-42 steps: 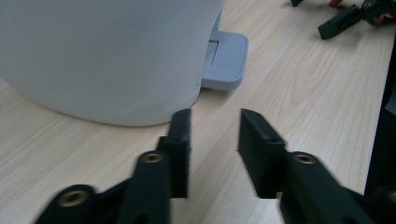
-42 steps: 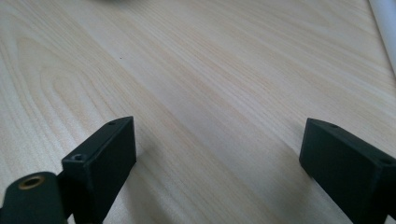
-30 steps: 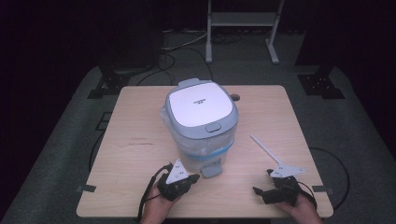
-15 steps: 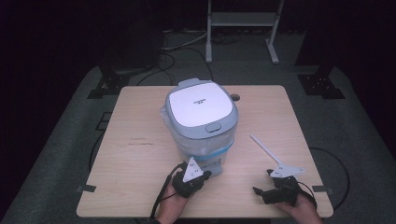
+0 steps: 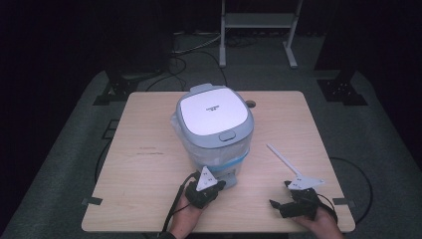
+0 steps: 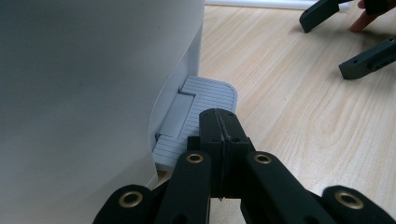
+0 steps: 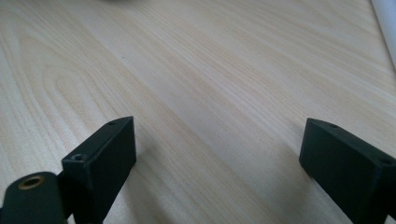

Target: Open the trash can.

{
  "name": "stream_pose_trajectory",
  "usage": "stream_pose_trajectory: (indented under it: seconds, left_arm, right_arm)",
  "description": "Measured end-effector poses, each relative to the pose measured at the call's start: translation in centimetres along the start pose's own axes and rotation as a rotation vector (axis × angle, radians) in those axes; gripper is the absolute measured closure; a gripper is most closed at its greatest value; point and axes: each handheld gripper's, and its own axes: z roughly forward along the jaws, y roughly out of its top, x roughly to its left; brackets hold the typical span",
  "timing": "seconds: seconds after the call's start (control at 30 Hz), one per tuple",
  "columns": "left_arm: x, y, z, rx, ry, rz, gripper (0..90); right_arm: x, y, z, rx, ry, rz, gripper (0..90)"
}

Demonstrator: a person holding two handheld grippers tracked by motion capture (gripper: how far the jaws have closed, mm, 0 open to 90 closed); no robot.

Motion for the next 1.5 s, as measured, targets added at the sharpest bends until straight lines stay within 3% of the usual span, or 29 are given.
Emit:
stream_pose_trajectory:
  seconds: [0.83, 1.5]
  left_arm:
    - [-0.27, -0.60, 0.19, -0.014, 0.015, 0.021, 90.0]
    - [-0.71, -0.91, 0.55, 0.002, 0.030, 0.036, 90.0]
  right_arm:
    - [0.01, -0.01, 0.00, 0.000, 0.001, -0.001, 9.5]
    - [0.00, -0.01, 0.00, 0.001, 0.002, -0.001, 9.5]
